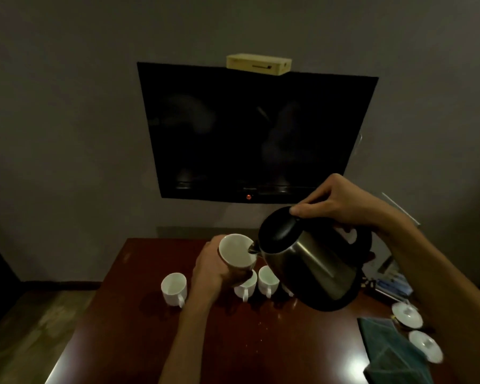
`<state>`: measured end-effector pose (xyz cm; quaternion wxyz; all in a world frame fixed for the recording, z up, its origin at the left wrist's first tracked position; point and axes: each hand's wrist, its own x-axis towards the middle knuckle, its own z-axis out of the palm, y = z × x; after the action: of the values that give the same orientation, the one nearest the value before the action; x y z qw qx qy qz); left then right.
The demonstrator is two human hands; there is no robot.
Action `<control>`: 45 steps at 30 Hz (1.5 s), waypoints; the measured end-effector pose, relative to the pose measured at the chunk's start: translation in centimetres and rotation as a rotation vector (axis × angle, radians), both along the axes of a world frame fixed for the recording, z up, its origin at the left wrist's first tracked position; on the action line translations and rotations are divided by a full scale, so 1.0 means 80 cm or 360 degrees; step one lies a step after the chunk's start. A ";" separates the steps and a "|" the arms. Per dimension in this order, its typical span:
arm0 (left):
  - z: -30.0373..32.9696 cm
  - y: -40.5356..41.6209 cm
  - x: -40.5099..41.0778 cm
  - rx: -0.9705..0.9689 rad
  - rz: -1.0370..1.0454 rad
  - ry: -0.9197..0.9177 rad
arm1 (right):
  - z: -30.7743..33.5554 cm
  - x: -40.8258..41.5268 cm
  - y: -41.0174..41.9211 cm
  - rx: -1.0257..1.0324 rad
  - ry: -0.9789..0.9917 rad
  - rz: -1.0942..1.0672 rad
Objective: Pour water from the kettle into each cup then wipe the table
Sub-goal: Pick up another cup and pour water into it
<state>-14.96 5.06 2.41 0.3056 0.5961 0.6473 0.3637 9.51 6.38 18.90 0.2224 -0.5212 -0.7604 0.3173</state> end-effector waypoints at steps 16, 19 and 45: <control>-0.018 -0.029 0.008 0.0105 -0.0086 -0.0108 | 0.016 -0.013 -0.001 -0.0052 -0.0310 0.0006; -0.017 -0.030 0.007 0.0143 -0.0120 -0.0132 | 0.018 -0.016 -0.001 -0.0051 -0.0326 0.0031; -0.052 -0.030 0.003 0.0276 -0.0099 -0.0204 | 0.016 -0.030 0.004 -0.0072 -0.0446 0.0008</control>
<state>-14.74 2.66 -1.72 0.3048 0.6156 0.5737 0.4460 7.14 6.68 20.19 0.1015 -0.5635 -0.7779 0.2589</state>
